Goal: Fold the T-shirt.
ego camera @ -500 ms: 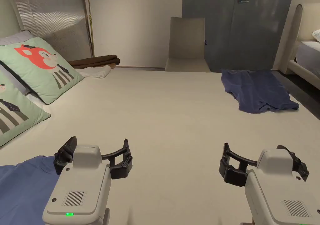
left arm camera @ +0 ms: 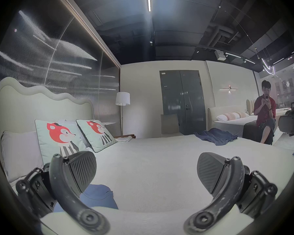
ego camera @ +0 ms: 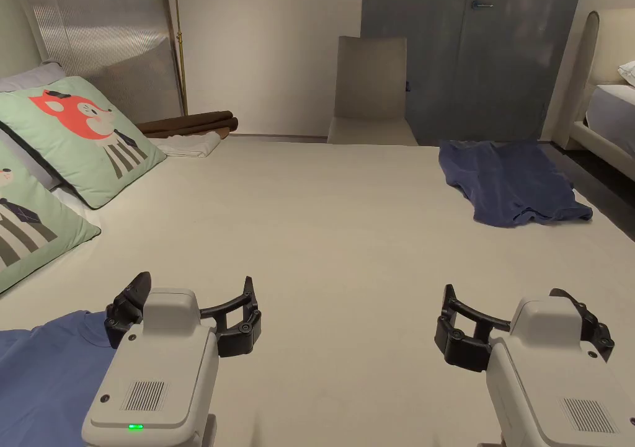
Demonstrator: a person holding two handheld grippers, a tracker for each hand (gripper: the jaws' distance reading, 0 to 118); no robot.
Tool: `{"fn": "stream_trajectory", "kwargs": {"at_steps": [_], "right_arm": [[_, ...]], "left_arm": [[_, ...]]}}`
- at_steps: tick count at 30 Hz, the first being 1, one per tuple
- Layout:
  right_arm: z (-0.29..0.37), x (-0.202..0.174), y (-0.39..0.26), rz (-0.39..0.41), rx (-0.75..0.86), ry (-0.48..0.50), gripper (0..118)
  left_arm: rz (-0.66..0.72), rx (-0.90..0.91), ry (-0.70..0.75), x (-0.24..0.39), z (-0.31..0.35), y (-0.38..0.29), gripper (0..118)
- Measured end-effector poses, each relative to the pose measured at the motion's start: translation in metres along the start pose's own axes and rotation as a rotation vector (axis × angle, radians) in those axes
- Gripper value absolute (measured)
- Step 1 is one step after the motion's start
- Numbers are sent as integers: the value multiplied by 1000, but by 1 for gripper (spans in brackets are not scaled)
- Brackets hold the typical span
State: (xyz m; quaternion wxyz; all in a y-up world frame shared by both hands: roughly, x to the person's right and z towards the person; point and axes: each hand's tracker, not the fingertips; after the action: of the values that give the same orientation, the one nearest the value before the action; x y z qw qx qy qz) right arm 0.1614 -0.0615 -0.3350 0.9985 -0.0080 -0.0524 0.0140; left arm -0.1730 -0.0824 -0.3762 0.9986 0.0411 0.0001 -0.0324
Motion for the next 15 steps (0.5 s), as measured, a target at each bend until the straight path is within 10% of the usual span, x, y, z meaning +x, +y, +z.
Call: {"fn": "stream_trajectory", "kwargs": {"at_steps": [15], "right_arm": [[1, 0, 2, 12, -1, -2, 112]], "left_arm": [[1, 0, 3, -2, 1, 0, 116]]}}
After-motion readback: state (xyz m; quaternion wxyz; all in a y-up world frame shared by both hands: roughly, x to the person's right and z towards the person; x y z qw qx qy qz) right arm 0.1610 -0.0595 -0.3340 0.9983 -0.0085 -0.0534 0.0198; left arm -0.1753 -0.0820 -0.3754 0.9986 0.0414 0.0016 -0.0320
